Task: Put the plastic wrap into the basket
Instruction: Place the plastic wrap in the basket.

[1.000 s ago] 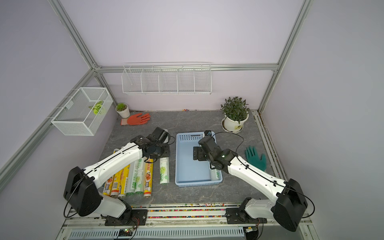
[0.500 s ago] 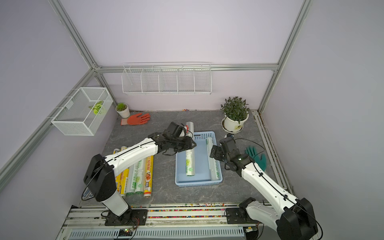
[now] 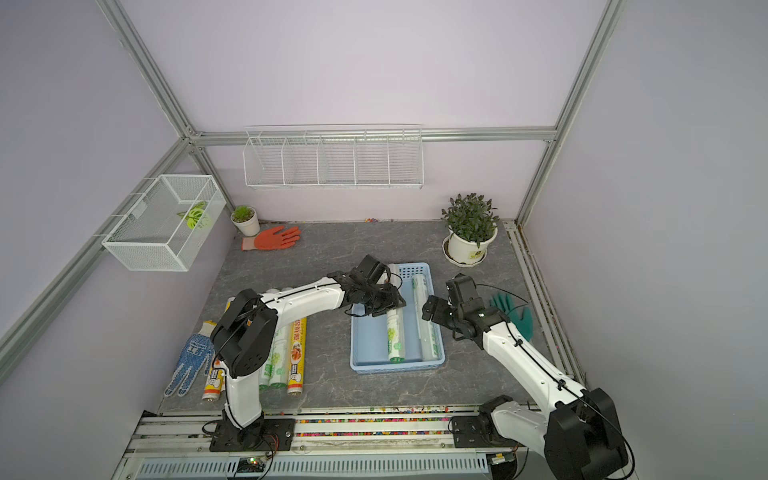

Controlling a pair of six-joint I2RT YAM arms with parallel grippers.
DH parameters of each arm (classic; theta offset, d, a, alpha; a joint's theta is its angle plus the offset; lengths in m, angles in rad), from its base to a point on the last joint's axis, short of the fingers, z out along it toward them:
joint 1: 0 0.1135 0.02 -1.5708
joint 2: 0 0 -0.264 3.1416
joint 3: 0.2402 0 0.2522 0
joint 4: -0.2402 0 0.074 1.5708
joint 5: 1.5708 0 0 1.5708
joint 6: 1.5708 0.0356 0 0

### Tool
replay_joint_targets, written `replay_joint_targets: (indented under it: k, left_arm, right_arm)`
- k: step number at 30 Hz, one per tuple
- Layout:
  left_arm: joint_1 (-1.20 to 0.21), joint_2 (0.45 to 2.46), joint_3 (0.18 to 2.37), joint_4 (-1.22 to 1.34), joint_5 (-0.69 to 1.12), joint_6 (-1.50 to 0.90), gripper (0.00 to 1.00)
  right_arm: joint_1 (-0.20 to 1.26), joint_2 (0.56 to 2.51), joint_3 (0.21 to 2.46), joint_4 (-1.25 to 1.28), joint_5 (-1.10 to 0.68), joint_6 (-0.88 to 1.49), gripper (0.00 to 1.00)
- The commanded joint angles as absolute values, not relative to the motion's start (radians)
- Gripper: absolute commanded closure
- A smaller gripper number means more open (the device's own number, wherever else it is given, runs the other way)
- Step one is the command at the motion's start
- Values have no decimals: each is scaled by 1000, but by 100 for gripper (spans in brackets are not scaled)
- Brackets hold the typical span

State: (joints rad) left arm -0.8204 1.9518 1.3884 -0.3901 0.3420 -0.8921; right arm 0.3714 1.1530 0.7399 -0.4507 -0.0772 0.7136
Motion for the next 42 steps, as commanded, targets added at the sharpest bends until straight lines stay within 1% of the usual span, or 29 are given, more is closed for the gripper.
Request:
replay_joint_targets:
  k: [1,7,14,17,19,22,25,32,37,42]
  left_arm:
    - [-838,1977,1438,-324,387,-917,73]
    - [-843,2029,1465,-314,392,-925,69]
    - [-845,2065,1473,-302,408,-936,60]
    - [-846,2072,1469,-299,408,-944,54]
    - [-846,2075,1468,-299,408,-943,53]
    - [-848,2075,1466,-304,405,-939,46]
    - [-848,2072,1465,-305,406,-934,42]
    - [-850,2077,1459,-301,406,-934,39]
    - [-848,2070,1455,-287,424,-943,41]
    - [-853,1991,1438,-320,357,-922,38]
  right_arm:
    - [367,1173,735,-426,-140,689,3]
    - [367,1206,752,-439,-168,665,3]
    - [367,1225,762,-451,-181,640,2]
    - [366,1227,762,-454,-180,638,3]
    - [367,1227,761,-452,-180,638,3]
    - [366,1232,763,-451,-183,640,2]
    - [365,1235,764,-452,-182,638,2]
    - [366,1233,765,-455,-178,642,2]
    - [366,1226,774,-472,-167,641,3]
    - [367,1176,800,-532,-96,630,2]
